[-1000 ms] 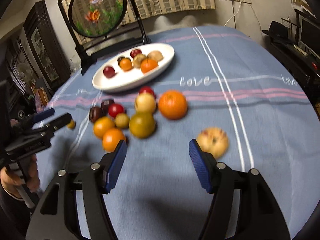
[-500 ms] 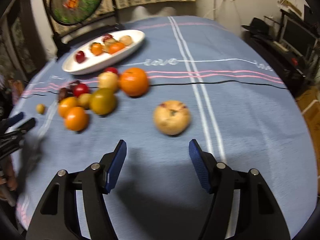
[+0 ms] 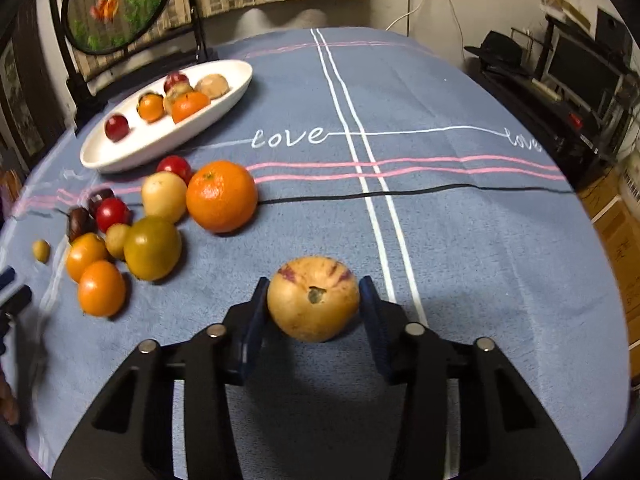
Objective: Organize fruits
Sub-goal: 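Grasp the small yellow fruit with the left tool while the right tool grasps the pinkish apple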
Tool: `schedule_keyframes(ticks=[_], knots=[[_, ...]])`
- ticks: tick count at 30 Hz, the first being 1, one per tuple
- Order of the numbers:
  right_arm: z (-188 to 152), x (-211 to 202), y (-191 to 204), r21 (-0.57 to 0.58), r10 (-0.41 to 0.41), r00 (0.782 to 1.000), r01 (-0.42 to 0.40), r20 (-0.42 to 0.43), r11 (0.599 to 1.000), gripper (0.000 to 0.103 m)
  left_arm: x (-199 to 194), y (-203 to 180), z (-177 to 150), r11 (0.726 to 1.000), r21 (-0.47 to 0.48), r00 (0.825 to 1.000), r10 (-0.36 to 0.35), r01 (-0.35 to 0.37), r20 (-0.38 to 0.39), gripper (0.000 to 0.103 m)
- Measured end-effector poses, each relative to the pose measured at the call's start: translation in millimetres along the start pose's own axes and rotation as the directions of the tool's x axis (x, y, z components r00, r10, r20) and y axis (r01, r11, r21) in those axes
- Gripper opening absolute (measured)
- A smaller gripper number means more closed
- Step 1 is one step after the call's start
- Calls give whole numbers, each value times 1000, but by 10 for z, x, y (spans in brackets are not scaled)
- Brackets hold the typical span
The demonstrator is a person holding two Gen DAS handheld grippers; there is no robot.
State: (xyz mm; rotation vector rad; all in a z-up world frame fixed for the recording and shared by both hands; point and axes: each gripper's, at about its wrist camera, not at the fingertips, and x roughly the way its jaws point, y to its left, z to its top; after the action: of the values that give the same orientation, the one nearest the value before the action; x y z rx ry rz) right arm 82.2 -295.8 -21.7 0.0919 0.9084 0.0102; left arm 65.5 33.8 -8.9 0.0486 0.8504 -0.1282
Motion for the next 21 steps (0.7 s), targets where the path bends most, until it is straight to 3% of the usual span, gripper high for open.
schedule_keyframes(ticks=[9, 17, 21], knots=[[-61, -179, 146, -27, 187, 981, -186, 53, 982, 43, 159, 174, 51, 999, -20, 998, 49, -50, -48, 90], [-96, -213, 235, -53, 270, 962, -267, 48, 962, 43, 362, 266, 191, 996, -67, 995, 46, -52, -85, 88], [-108, -209, 240, -54, 280, 959, -278, 43, 959, 43, 424, 210, 215, 998, -45, 995, 50, -54, -87, 74]])
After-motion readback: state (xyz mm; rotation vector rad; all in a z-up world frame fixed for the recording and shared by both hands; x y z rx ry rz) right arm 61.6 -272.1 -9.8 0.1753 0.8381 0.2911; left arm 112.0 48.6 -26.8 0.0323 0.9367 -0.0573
